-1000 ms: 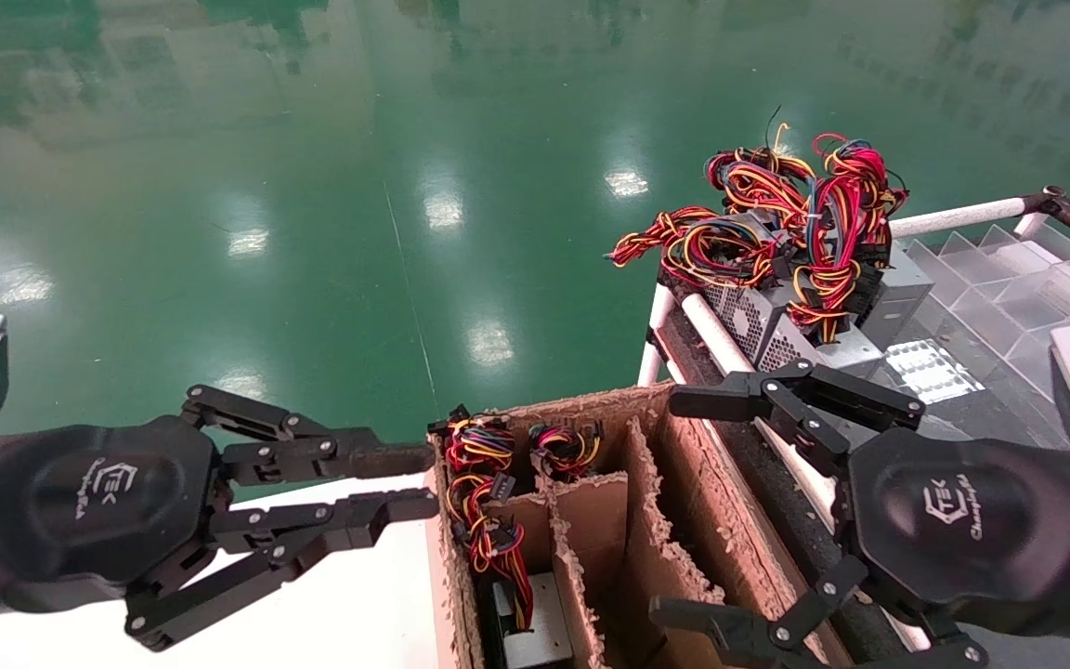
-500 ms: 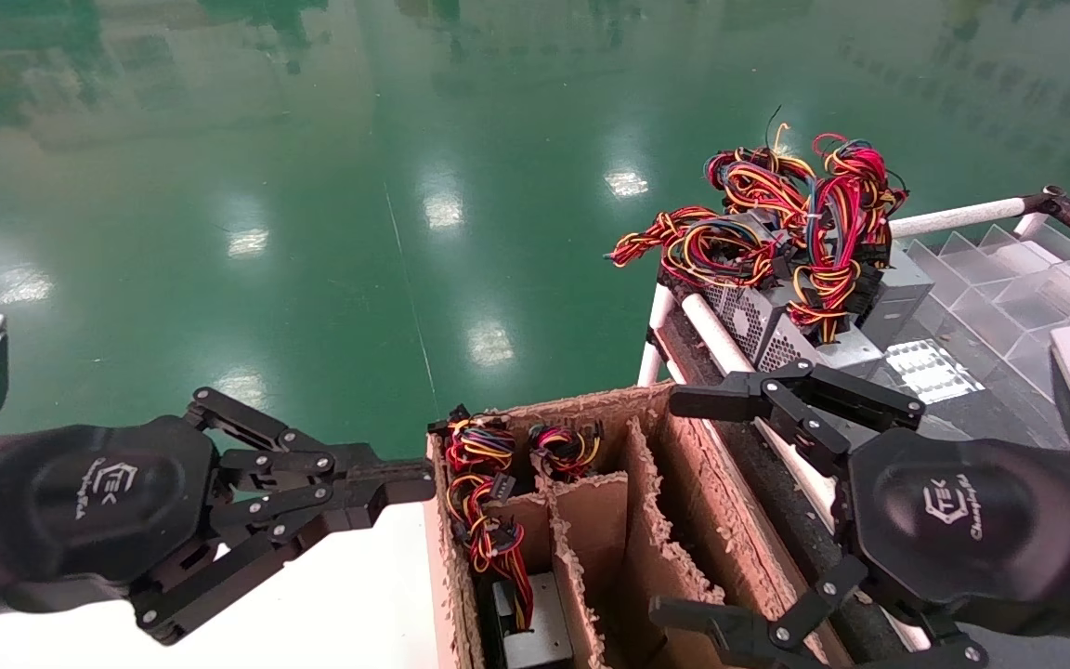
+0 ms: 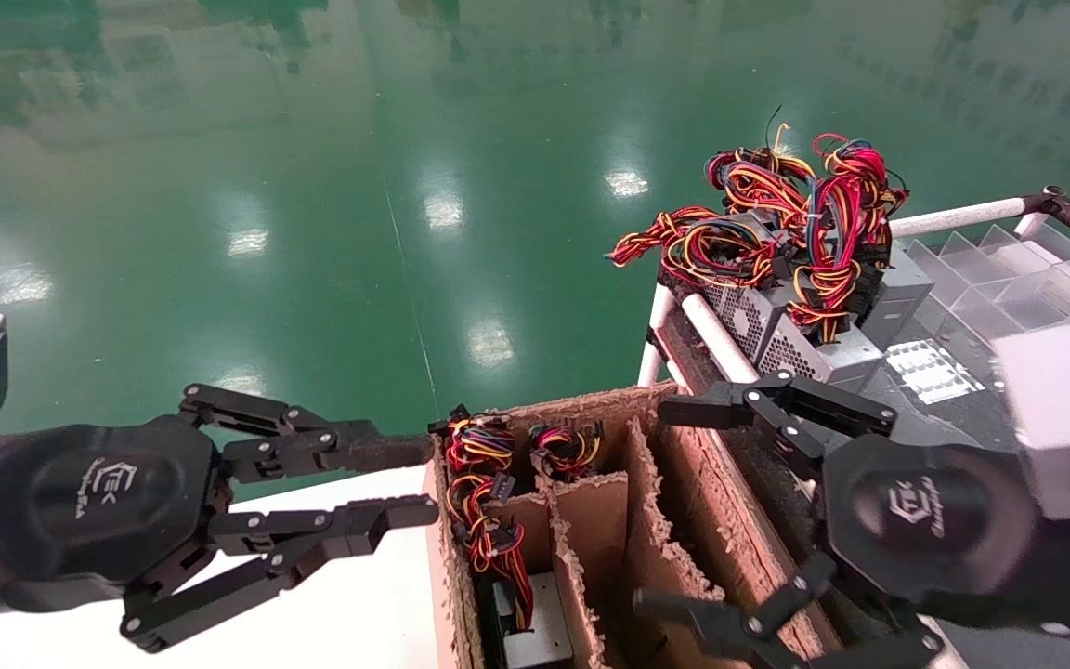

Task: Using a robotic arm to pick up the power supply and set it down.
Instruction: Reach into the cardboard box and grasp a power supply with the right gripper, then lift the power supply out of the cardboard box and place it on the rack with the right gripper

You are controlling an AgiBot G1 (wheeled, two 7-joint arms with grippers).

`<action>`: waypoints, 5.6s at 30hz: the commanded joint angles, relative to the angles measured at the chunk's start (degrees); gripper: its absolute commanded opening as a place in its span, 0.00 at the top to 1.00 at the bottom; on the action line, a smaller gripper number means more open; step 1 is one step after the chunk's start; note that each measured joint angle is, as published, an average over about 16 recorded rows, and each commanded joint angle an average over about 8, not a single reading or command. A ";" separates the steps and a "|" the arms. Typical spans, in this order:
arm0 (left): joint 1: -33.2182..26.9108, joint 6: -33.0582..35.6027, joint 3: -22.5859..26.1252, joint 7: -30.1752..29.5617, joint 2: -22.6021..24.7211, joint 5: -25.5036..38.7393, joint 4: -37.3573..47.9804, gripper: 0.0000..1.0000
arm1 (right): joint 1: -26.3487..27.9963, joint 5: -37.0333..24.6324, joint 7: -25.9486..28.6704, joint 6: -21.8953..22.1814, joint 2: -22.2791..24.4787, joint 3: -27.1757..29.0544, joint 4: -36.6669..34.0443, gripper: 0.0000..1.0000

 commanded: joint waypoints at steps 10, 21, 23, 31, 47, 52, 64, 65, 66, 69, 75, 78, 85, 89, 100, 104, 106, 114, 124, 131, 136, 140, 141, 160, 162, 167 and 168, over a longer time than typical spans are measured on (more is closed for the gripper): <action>-0.02 0.00 0.04 0.02 -0.01 -0.02 0.02 0.00 | 6.82 -15.01 4.44 1.89 -7.51 -8.96 -3.22 0.00; -0.02 -0.01 0.07 0.04 -0.02 -0.04 0.02 0.00 | 10.76 -26.59 2.60 5.83 -16.48 -14.94 -8.67 0.07; -0.03 -0.02 0.07 0.04 -0.02 -0.04 0.02 0.00 | 11.07 -27.22 2.58 6.21 -17.61 -15.39 -9.58 0.28; -0.03 -0.02 0.09 0.05 -0.03 -0.06 0.02 0.00 | 12.13 -28.75 0.95 6.85 -21.52 -16.72 -14.15 1.00; -0.04 -0.04 0.14 0.07 -0.05 -0.09 0.02 0.00 | 11.67 -30.49 -5.07 9.94 -24.84 -17.10 -17.94 1.00; -0.04 -0.05 0.15 0.08 -0.05 -0.10 0.02 0.00 | 11.42 -31.00 -6.28 10.72 -25.40 -17.22 -17.98 1.00; -0.05 -0.06 0.18 0.09 -0.07 -0.12 0.02 0.00 | 12.16 -31.49 -8.48 10.84 -26.53 -17.43 -20.38 1.00; -0.05 -0.06 0.19 0.09 -0.07 -0.12 0.02 0.00 | 12.24 -31.44 -8.63 10.77 -26.61 -17.41 -20.68 1.00; -0.05 -0.07 0.19 0.10 -0.07 -0.12 0.02 0.00 | 12.31 -31.37 -8.78 10.70 -26.67 -17.38 -20.97 1.00; -0.05 -0.07 0.20 0.10 -0.07 -0.13 0.02 0.00 | 12.47 -30.99 -9.20 10.43 -26.75 -17.21 -21.66 1.00; -0.06 -0.08 0.21 0.11 -0.08 -0.14 0.02 0.00 | 12.66 -29.34 -9.59 9.12 -26.17 -16.44 -22.00 1.00; -0.06 -0.08 0.22 0.11 -0.08 -0.15 0.02 0.00 | 12.81 -28.11 -9.51 8.17 -25.49 -15.83 -21.67 1.00; -0.06 -0.09 0.24 0.12 -0.09 -0.16 0.02 0.00 | 12.75 -24.49 -9.02 6.83 -22.76 -13.46 -18.78 1.00; -0.07 -0.09 0.25 0.13 -0.10 -0.17 0.02 0.00 | 12.61 -21.91 -8.04 6.61 -20.51 -11.54 -15.74 1.00; -0.07 -0.10 0.28 0.14 -0.11 -0.19 0.02 0.00 | 11.97 -13.15 -4.07 7.68 -12.00 -4.15 -6.92 1.00; -0.08 -0.11 0.29 0.15 -0.11 -0.19 0.02 0.00 | 11.84 -10.40 -3.85 8.31 -8.47 -1.12 -5.54 1.00; -0.08 -0.11 0.30 0.15 -0.11 -0.20 0.02 0.00 | 11.92 -9.33 -3.98 8.67 -6.90 0.26 -5.44 1.00; -0.08 -0.12 0.32 0.16 -0.12 -0.21 0.02 0.00 | 14.22 -6.88 -4.95 8.53 -1.85 4.21 -8.90 1.00; -0.09 -0.13 0.34 0.17 -0.13 -0.23 0.02 0.00 | 20.03 -7.23 -7.39 4.88 3.30 6.15 -18.89 1.00; -0.09 -0.14 0.36 0.18 -0.14 -0.24 0.02 0.00 | 23.08 -7.48 -8.28 -1.93 6.72 5.78 -27.04 1.00; -0.09 -0.14 0.37 0.19 -0.15 -0.25 0.02 0.00 | 24.42 -8.35 -9.60 -5.70 8.75 4.78 -32.36 1.00; -0.10 -0.15 0.38 0.19 -0.15 -0.26 0.02 0.00 | 24.43 -8.70 -11.34 -6.72 10.35 3.75 -35.00 1.00; -0.10 -0.15 0.39 0.19 -0.15 -0.26 0.02 0.00 | 24.27 -8.66 -11.80 -6.81 10.76 3.48 -35.40 1.00; -0.11 -0.17 0.43 0.22 -0.17 -0.29 0.02 0.00 | 24.69 -13.49 -19.81 -2.84 12.49 -0.93 -43.44 1.00; -0.11 -0.17 0.44 0.22 -0.17 -0.29 0.02 0.00 | 25.29 -14.59 -20.85 -1.81 11.73 -1.38 -44.38 1.00; -0.11 -0.18 0.45 0.23 -0.18 -0.30 0.02 0.00 | 26.79 -16.81 -23.61 0.41 9.41 -2.30 -46.44 1.00; -0.11 -0.18 0.45 0.23 -0.18 -0.30 0.02 0.00 | 27.11 -17.14 -24.04 0.59 8.94 -2.48 -46.76 1.00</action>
